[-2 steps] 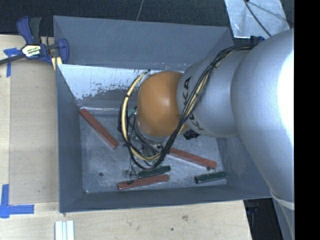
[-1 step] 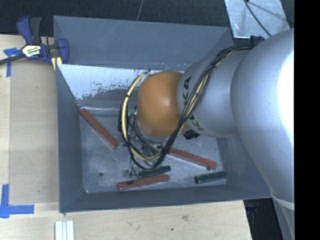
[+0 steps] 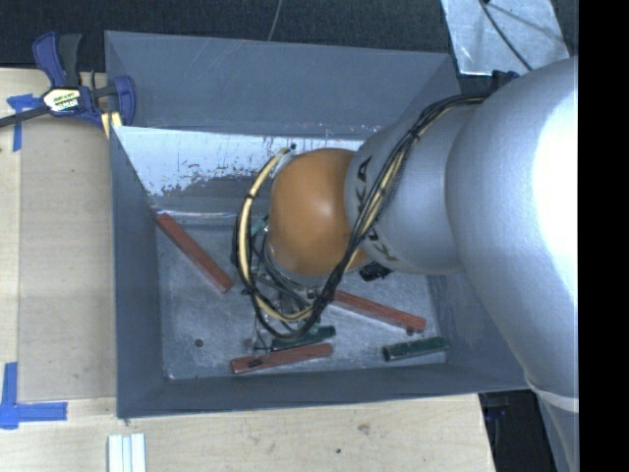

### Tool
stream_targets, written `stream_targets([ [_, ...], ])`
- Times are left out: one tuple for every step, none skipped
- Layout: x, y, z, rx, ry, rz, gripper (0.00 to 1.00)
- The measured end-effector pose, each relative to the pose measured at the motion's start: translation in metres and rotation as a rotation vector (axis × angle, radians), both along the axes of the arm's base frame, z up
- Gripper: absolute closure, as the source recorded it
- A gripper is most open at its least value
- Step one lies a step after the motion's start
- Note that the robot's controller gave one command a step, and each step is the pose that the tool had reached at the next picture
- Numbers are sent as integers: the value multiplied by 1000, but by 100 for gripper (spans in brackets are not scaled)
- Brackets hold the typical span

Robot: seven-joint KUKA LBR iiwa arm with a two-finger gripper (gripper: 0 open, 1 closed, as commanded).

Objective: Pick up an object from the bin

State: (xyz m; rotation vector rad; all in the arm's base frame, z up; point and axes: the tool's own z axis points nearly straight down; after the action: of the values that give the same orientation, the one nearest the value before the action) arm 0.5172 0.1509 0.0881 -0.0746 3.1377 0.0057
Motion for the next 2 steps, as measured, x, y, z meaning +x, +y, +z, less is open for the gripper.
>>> stream_targets([
  [-10, -46, -17, -4, 4, 192, 100],
  [-9, -46, -17, -3, 0, 192, 0],
])
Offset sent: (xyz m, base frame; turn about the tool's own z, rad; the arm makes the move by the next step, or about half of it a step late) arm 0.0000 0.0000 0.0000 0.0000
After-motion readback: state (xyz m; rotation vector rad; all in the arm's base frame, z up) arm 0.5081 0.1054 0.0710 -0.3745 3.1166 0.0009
